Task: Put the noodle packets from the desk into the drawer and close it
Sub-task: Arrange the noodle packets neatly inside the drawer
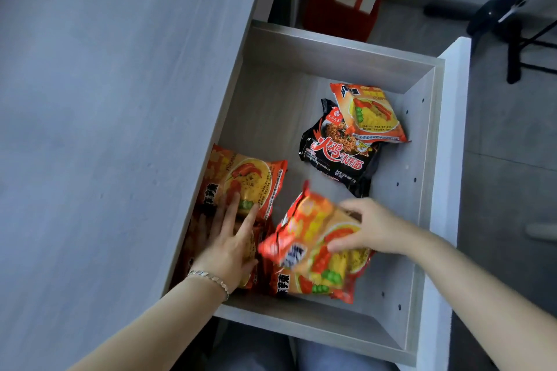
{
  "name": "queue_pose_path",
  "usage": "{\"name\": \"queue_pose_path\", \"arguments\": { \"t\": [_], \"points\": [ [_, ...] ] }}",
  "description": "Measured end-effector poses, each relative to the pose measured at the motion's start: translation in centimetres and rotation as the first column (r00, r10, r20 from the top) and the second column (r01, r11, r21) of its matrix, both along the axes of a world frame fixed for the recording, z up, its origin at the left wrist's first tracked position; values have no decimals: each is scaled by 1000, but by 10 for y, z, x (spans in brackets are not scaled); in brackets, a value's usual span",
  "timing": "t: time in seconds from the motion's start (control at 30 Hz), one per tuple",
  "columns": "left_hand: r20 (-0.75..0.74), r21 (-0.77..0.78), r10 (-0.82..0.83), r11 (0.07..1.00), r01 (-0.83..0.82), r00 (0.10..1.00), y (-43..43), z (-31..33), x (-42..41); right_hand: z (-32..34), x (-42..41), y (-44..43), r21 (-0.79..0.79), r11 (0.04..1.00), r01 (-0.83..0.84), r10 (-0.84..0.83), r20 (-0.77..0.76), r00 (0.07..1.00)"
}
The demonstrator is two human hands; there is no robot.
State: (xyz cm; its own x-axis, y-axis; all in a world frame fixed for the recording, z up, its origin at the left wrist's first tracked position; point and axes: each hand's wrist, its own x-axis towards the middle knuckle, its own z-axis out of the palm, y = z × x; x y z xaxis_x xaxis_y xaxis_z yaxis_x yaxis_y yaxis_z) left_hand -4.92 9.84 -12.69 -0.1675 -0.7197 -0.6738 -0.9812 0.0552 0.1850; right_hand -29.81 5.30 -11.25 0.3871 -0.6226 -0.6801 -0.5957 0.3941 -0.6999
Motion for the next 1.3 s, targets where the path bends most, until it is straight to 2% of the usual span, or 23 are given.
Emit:
{"name": "queue_pose_path", "arguments": {
  "t": [0.07, 0.13, 0.2, 0.27, 0.5, 0.6, 0.63, 0.7, 0.77, 0.83, 0.93, 1.0, 1.13, 1.3],
  "points": [
    [-14, 0, 11, 1000, -11, 1000, 0, 0, 1, -11, 11, -2, 0, 944, -329, 327, -103, 939],
    [-25, 9, 26, 1000, -26, 999, -1, 0, 0, -25, 27, -1, -24, 883, -469, 452, -225, 863],
    [-37, 8, 29, 1000, -29, 999, -2, -2, -1, -35, 40, 0, -7, 866, -500, 471, -325, 820],
    [-37, 13, 34, 999, -33, 999, -1, -2, 0, -41, 50, 4, 39, 873, -486, 467, -350, 812],
    [-25, 12, 35, 999, -34, 999, -1, -4, 2, -48, 51, 16, 210, 914, -347, 387, -198, 901],
    [-8, 8, 86, 996, -86, 996, 0, 4, -3, -51, 56, 24, 115, 952, -283, 304, -276, 912],
    [-41, -86, 60, 994, -63, 997, 3, 5, -5, -53, 57, 30, 61, 961, -269, 275, -313, 909],
    [-120, -332, -168, 936, 120, 978, 7, 3, -11, -57, 54, 43, -26, 982, -190, 173, -302, 937],
    [-172, -439, -392, 852, 286, 904, 10, -4, -20, -59, 45, 49, -42, 997, 60, -67, -175, 982],
    [-165, -373, -493, 833, 409, 854, 10, -10, -34, -61, 29, 47, -20, 934, 357, -357, -89, 930],
    [-94, -110, -524, 851, 514, 847, 4, -13, -64, -62, 7, 37, -8, 821, 570, -570, -66, 819],
    [-53, 8, -529, 848, 530, 847, -4, -15, -85, -60, -3, 29, -12, 775, 632, -632, -27, 775],
    [-10, 148, -507, 852, 503, 862, -13, -18, -109, -59, -12, 19, -68, 718, 693, -694, 8, 720],
    [60, 255, -445, 872, 418, 893, -16, -19, -109, -63, -19, 24, -83, 720, 689, -694, -53, 718]
  ]
}}
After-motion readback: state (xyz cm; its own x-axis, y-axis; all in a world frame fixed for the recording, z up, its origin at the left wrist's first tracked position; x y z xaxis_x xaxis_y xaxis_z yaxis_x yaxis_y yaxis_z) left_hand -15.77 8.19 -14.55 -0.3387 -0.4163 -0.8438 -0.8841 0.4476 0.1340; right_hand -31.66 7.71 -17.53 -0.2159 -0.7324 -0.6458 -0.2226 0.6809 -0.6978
